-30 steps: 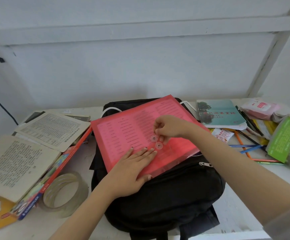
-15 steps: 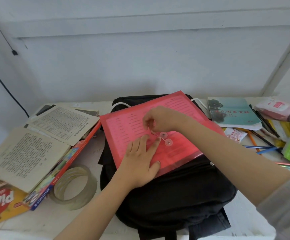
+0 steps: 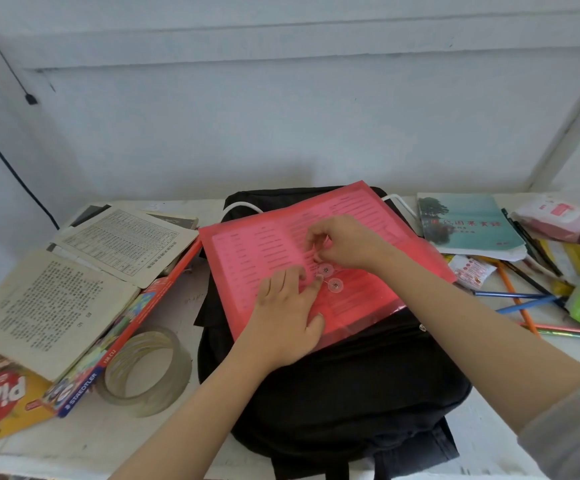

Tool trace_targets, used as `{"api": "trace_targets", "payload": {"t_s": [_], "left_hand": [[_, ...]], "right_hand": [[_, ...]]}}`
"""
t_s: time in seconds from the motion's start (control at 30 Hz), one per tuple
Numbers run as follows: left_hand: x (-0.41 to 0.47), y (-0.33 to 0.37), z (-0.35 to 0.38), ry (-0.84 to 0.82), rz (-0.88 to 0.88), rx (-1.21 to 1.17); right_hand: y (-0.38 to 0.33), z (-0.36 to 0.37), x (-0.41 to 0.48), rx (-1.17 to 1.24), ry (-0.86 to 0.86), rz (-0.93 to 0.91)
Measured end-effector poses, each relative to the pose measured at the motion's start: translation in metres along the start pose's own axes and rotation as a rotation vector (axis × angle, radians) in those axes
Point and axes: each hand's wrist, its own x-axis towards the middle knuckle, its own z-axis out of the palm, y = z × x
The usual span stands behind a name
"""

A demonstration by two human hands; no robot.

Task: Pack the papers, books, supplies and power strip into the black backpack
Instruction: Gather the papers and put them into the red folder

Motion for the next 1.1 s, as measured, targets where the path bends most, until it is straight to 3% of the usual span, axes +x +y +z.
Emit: {"api": "trace_targets", "payload": {"t_s": [0.3,0.67,0.9,1.03,1.1], "left_hand": [[0.005,0.006,0.0,-0.03,-0.038,-0.073],[0.003,0.006,-0.002,0.012,-0.036,-0.152],[-0.003,0.006,-0.006,0.007,-0.031,-0.143],[-0.009,0.003,-0.005,0.019,-0.012,-0.123],[-0.01,0.002,-0.004,0.032,-0.008,-0.125]], "right_hand": [[0.02,0.001,-0.018,0.126,0.103,0.121],[0.019,-0.009,-0.046,-0.025,0.092,0.139],[0.006,-0.004,-0.071,-0.236,0.031,0.112],[0.0,0.015,-0.09,-0.564,0.178,-0.091],[-0.008,0.019,-0.096,-0.647,0.165,-0.161]]}}
